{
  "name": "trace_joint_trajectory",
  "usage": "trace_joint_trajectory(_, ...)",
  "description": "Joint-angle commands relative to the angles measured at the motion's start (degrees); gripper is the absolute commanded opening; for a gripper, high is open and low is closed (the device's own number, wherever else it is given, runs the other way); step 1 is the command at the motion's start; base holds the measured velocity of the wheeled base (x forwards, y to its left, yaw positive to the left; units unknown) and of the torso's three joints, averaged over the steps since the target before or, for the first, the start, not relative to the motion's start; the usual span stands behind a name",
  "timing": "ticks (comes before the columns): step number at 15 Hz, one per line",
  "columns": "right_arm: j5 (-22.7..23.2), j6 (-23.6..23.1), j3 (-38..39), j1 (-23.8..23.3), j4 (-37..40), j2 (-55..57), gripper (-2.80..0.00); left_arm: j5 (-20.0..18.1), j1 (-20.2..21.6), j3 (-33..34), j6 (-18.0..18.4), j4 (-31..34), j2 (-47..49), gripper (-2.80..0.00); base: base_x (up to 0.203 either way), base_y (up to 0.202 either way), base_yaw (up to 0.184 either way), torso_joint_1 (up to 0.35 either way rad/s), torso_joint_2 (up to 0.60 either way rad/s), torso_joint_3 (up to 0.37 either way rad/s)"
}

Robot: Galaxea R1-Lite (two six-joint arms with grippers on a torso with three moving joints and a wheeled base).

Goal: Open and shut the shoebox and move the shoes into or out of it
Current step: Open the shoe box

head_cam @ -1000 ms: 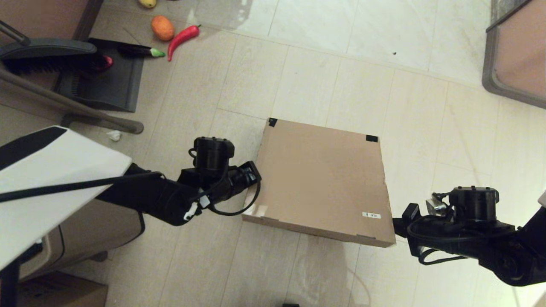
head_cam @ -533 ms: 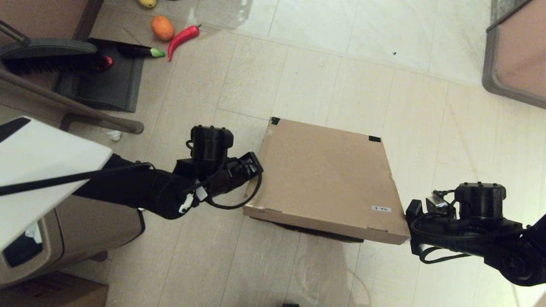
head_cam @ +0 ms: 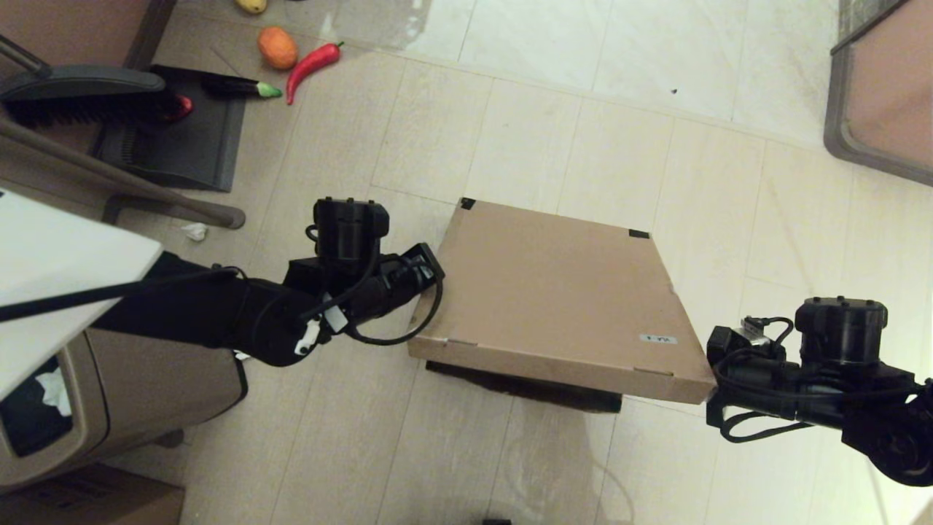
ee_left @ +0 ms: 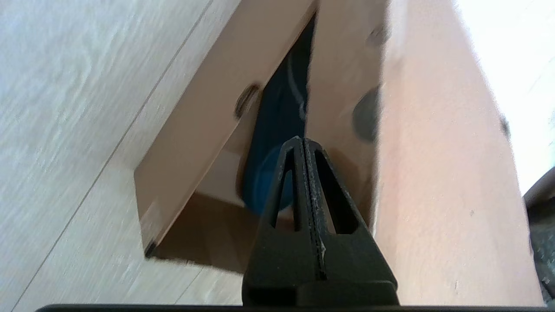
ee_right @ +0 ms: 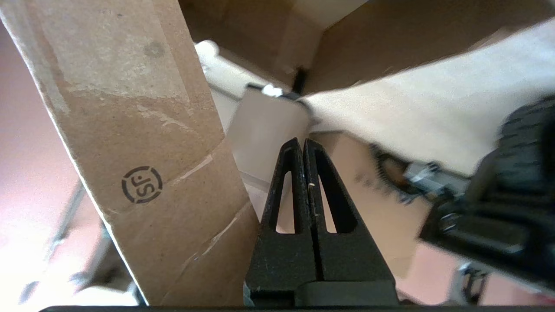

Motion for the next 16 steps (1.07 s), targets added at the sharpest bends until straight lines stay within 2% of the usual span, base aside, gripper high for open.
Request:
trace_joint_trajectory(1, 0.59, 1.22, -0.18, -0.14, -0.39, -1.07, -2.8, 1.02, 0.29, -1.55, -0.15, -0.02, -0.87, -2.8, 0.0, 0.0, 0.0, 0.0, 0.0, 0.0)
trace_joint_trajectory(5, 0.63, 2.77, -1.6, -0.15, -0.39, -1.37, -2.8, 3.04, 1.43, -3.3, 0.22, 0.09, -3.03, -2.8, 0.0, 0.0, 0.0, 0.0, 0.0, 0.0)
trace_joint_trajectory(9, 2.1, 3.95, -2.97, -0.16, -0.21, -3.59, -2.8, 4.49, 5.16, -5.04, 2.13, -0.52, -4.5, -2.8, 0.0, 0.0, 0.0, 0.0, 0.0, 0.0)
trace_joint_trajectory(16, 2.47, 14.72, -10.17, -1.87, -0.2, -7.51, -2.8, 4.61, 8.49, -5.45, 2.38, -0.61, -5.1, -2.8, 0.0, 0.0, 0.0, 0.0, 0.0, 0.0)
